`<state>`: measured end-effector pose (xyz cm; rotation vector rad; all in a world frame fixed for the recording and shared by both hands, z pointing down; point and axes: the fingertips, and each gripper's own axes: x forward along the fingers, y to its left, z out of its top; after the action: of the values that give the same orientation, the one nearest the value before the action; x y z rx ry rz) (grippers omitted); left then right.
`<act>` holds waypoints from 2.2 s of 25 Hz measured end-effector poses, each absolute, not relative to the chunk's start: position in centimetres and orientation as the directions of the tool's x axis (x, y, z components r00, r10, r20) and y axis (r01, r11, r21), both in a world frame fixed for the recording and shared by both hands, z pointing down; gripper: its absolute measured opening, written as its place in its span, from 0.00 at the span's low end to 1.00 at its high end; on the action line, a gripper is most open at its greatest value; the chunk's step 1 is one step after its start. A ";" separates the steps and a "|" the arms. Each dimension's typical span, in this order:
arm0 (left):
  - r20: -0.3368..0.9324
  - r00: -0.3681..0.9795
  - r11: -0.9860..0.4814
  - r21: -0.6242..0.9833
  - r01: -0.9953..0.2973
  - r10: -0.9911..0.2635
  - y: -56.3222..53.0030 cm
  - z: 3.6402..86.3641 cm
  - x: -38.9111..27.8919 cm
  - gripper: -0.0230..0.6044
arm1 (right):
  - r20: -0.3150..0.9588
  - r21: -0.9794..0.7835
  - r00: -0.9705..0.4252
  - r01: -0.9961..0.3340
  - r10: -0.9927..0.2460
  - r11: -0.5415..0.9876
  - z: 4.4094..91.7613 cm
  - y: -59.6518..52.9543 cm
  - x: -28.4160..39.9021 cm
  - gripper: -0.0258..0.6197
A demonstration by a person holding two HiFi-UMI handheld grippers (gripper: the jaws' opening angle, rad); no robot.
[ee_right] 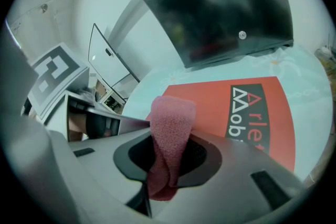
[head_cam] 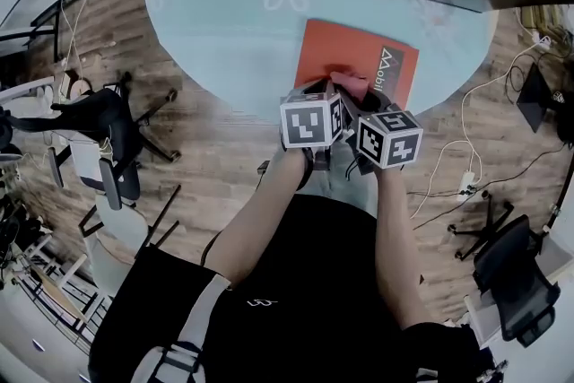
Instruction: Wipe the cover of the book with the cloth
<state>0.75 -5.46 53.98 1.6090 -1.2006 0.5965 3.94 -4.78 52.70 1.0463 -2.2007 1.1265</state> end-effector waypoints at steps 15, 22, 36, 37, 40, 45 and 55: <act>0.823 0.423 -0.081 0.426 -0.901 -0.378 -3.6 53.8 6.6 0.06 | 0.665 -0.479 -0.581 -0.814 -0.469 0.329 52.6 -3.5 9.6 0.18; 0.807 0.477 -0.121 0.466 -0.877 -0.348 -2.5 53.7 10.3 0.06 | 0.678 -0.456 -0.535 -0.844 -0.504 0.283 52.6 -3.1 13.2 0.18; 0.782 0.553 -0.236 0.502 -0.832 -0.286 -0.8 53.2 16.2 0.06 | 0.718 -0.412 -0.460 -0.886 -0.522 0.215 53.3 -1.5 19.2 0.19; 0.779 0.559 -0.242 0.505 -0.828 -0.285 -0.7 53.1 16.4 0.06 | 0.716 -0.417 -0.460 -0.885 -0.525 0.206 53.4 -1.4 19.5 0.19; 0.775 0.554 -0.245 0.498 -0.832 -0.303 -0.9 52.6 16.7 0.06 | 0.710 -0.415 -0.454 -0.887 -0.538 0.202 53.2 -1.2 20.5 0.19; 0.757 0.533 -0.237 0.477 -0.846 -0.378 -2.6 50.6 16.3 0.06 | 0.663 -0.456 -0.478 -0.868 -0.577 0.196 51.7 -2.7 22.0 0.19; 0.606 0.470 -0.205 0.455 -0.866 -0.642 -8.5 40.6 13.7 0.06 | 0.440 -0.449 -0.600 -0.791 -0.669 0.415 41.5 -8.8 19.3 0.19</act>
<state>13.67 -8.54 40.64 1.9379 -1.2557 0.3642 19.33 -8.82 41.49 1.2941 -2.4754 0.9451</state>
